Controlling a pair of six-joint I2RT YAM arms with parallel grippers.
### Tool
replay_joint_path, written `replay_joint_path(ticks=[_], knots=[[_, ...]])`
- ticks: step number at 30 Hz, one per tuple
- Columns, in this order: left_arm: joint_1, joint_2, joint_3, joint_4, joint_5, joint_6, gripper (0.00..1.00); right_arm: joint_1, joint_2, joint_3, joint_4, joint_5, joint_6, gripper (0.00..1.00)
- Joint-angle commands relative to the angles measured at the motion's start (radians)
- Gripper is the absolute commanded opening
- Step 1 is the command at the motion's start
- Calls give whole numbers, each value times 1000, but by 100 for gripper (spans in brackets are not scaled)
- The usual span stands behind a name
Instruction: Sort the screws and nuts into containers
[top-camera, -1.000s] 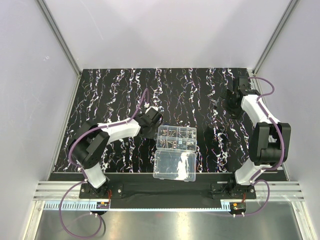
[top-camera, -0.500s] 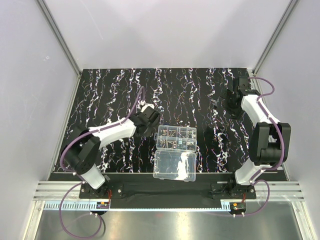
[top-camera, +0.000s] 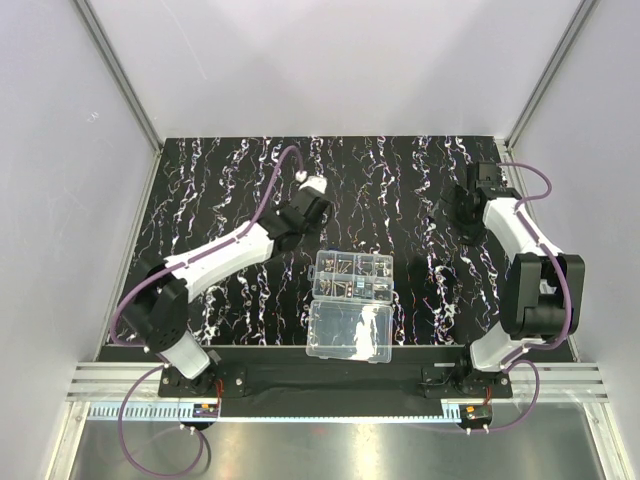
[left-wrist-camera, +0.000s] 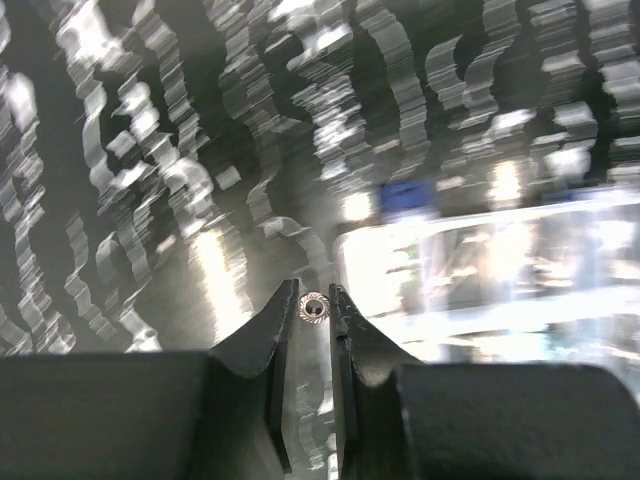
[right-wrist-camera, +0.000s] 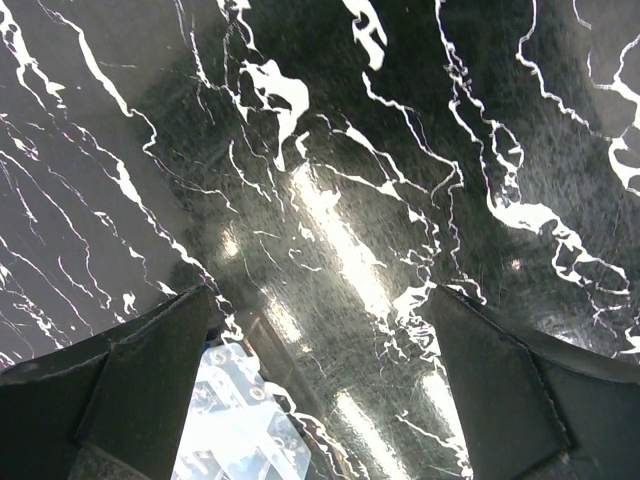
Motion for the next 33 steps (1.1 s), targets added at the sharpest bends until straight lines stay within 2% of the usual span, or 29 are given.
replay_joint_path(ticks=[1,7,13,21,33], knots=[[-52,60,119,72,72,44,11,-2,-45,-15,40,3,26,100],[-157,177,260,72,120,78,11,-2,-76,-57,64,6,37,100],[-223,268,299,97,163,81,11,-2,-91,-77,66,8,23,100],[-266,371,379,89,209,109,11,-2,-76,-86,77,8,22,100],[-267,427,411,97,236,116,11,-2,-81,-87,86,0,19,100]])
